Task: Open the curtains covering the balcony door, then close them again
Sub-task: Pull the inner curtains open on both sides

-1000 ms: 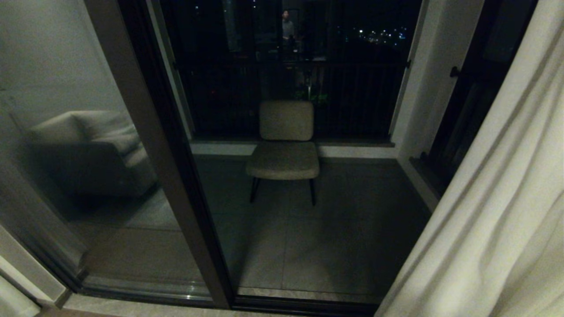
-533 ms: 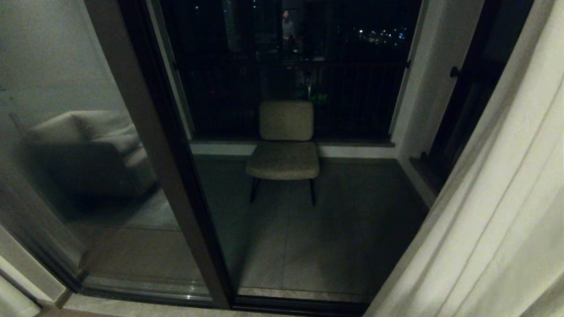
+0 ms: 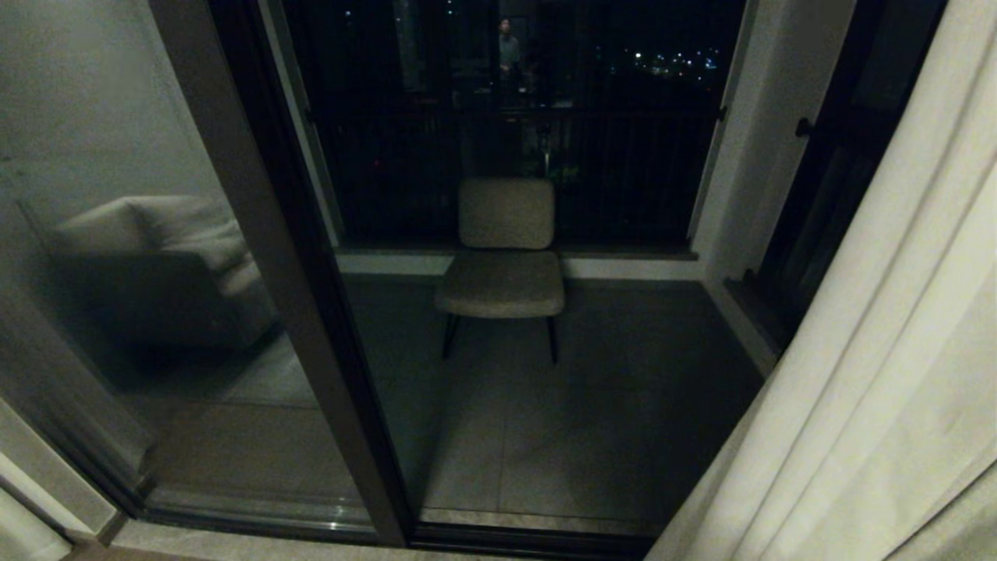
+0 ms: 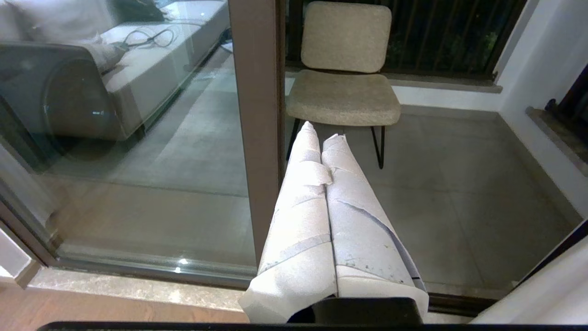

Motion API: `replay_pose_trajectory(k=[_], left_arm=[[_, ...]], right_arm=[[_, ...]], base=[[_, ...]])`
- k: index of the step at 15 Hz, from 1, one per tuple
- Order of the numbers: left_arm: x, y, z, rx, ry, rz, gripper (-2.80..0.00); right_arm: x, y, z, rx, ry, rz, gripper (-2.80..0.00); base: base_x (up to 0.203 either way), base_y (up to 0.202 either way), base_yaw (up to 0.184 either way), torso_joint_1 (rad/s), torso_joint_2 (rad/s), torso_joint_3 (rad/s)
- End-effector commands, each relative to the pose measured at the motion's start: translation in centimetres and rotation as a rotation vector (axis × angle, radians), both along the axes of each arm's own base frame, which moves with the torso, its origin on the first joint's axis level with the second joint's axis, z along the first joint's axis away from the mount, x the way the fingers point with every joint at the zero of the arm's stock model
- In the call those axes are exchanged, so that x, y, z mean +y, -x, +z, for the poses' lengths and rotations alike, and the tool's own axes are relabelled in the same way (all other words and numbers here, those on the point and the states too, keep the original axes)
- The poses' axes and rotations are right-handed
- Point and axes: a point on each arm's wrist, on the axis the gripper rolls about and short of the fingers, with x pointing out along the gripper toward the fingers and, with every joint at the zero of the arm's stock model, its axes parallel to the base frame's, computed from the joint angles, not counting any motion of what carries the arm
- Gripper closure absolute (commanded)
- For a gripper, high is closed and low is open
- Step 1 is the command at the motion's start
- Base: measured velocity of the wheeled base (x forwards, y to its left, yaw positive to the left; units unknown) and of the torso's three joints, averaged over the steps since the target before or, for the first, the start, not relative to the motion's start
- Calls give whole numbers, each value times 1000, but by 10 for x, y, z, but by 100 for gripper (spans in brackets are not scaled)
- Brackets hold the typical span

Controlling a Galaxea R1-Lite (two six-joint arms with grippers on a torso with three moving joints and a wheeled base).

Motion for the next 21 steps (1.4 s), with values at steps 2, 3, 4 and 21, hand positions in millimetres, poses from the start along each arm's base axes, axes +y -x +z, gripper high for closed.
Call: replay_pose_trajectory(k=[2,3,4,21], left_arm=[[0,0,0,-2,1,1,0],[0,0,0,0,1,1,0],[0,0,0,-2,1,1,0],[0,0,0,0,1,1,0]], right_arm=[[30,31,-14,-1,4,11,-280],[40,39,-21,7,-1,23,-280],[50,47,-29,13,-5,41,-280],[121,90,-62,-51,57,397,-280]], base=[[0,0,0,0,0,0],[0,0,0,0,0,0],[0,0,0,0,0,0],[0,0,0,0,0,0]])
